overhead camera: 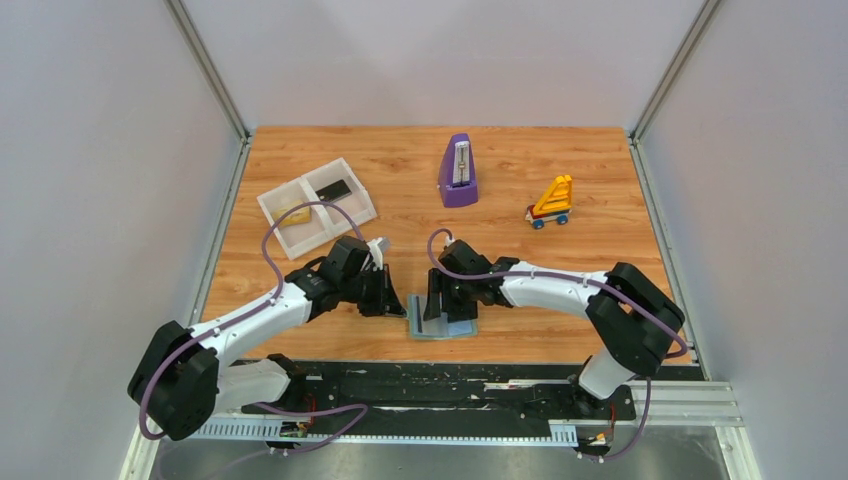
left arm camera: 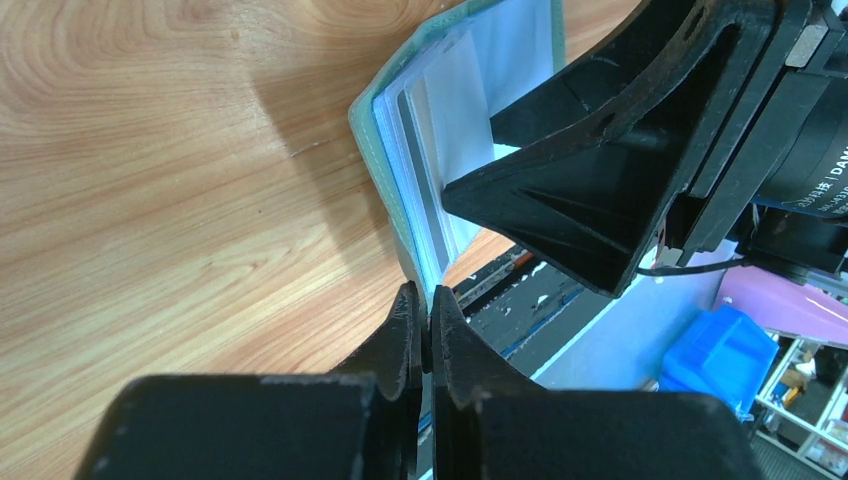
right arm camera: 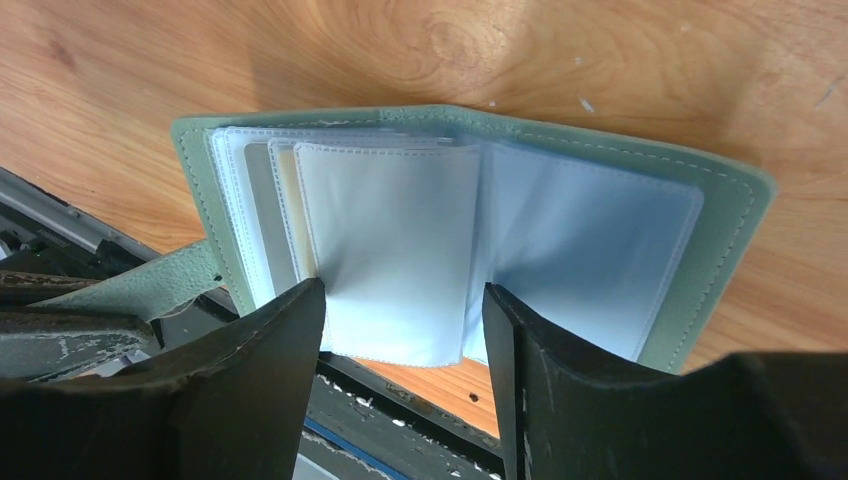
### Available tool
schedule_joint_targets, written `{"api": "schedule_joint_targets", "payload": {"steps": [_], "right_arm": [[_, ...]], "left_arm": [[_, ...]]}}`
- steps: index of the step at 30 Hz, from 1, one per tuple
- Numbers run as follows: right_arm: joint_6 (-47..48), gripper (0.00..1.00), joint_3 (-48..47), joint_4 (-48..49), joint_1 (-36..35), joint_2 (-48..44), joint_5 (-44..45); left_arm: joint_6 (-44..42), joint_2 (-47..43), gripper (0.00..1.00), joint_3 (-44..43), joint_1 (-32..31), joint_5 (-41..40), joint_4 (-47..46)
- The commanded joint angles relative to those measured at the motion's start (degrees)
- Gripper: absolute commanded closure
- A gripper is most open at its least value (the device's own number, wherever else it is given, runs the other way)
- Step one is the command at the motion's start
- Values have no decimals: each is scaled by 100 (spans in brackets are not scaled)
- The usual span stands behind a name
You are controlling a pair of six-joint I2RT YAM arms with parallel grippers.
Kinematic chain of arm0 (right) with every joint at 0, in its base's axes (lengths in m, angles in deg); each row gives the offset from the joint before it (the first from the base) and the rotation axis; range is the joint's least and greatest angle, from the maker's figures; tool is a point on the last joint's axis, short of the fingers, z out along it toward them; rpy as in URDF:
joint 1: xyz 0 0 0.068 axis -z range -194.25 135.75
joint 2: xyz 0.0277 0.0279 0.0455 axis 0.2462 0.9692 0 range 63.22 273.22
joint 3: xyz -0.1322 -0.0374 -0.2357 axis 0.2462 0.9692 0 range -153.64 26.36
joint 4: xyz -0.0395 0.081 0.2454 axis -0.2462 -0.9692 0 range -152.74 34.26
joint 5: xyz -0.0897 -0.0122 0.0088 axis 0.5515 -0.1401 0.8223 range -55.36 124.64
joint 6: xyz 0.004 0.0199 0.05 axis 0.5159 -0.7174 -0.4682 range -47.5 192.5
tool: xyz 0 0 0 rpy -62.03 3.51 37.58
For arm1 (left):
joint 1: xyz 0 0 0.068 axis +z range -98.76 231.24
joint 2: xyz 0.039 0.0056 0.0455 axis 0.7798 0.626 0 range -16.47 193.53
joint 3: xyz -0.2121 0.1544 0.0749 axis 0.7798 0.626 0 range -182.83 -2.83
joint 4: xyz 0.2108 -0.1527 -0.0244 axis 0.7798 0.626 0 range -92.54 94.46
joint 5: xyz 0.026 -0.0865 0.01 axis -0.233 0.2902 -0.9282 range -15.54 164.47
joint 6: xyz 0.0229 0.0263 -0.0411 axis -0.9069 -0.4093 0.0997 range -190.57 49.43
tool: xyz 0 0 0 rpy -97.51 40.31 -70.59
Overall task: Take the credit cards out of the card holder
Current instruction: Remove the credit card from the card holder.
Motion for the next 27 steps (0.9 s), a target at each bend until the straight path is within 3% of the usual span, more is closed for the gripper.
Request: {"api": "schedule_joint_targets", "payload": {"steps": [1,9,16,21,27], "right_arm": [[-27,39,2,-635,-26,-75,808],[-490,41,133,-1891,-24,-817,2020],[-419,40,-25,-2004,-37,-1374,1751],[-12,40,-117,-1207,-49,-1446,1057],[234,42,-3,334,-87,-1366,-425]], "left_arm": [[36,-173,100,-13,-34,-9,-80],[27,-181,100,54,-34,13,-80],[57,-184,100,90,-34,22,-144],[66,-164,100,92,-34,44,-170],[82,-199,100,87,-34,57,-154]]}}
